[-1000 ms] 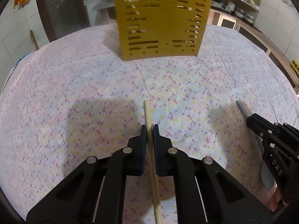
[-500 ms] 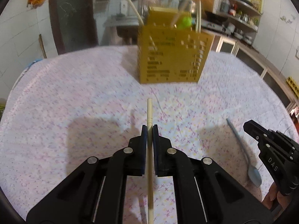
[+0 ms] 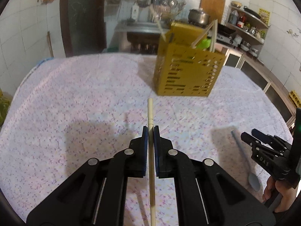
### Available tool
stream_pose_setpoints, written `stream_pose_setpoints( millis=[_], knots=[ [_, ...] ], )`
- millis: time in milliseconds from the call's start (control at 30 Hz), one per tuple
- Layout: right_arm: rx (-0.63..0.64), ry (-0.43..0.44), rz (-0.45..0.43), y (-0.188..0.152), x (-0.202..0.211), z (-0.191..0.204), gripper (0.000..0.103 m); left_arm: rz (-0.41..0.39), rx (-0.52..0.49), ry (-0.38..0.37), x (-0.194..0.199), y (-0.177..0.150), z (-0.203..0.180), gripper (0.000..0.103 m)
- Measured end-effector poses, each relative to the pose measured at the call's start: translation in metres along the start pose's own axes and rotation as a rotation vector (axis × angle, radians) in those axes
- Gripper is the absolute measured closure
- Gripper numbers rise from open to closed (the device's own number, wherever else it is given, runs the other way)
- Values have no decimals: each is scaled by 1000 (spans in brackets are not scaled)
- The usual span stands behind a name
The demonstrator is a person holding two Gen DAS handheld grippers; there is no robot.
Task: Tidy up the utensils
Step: 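Lift the chopstick with left tool while right tool lifts the grey spatula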
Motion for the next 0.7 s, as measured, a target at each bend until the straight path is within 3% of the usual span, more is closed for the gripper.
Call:
stream_pose_setpoints(
  millis=[100, 133, 167, 233, 267, 500, 700],
  knots=[
    [28, -12, 35, -6, -9, 2, 59, 40, 15, 5, -15, -6, 8, 98],
    [35, -17, 68, -11, -14, 3, 64, 53, 21, 7, -20, -8, 10, 98],
    [39, -16, 92, -16, -18, 4, 79, 62, 26, 7, -22, -9, 12, 98],
    [51, -20, 100, -20, -21, 6, 84, 67, 25, 4, -25, -11, 13, 98],
    [52, -17, 99, -20, -21, 8, 96, 63, 19, 5, -25, -11, 14, 98],
    [-17, 31, 18, -4, 0, 15, 96, 19, 26, -3, -10, -1, 15, 98],
    [-61, 72, -174, 18, 51, 21, 96, -81, 34, 1, 22, 14, 19, 98]
  ],
)
Point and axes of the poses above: each gripper's, at about its wrist camera, not at the fingertips, and x roughly against the way its jaws point, z to its left, y to its top, the point moved 9 cm from there along -x, roughly the way its jaws point, and after that the axes turned 9 degrees about -z, right-handed, at the moved point
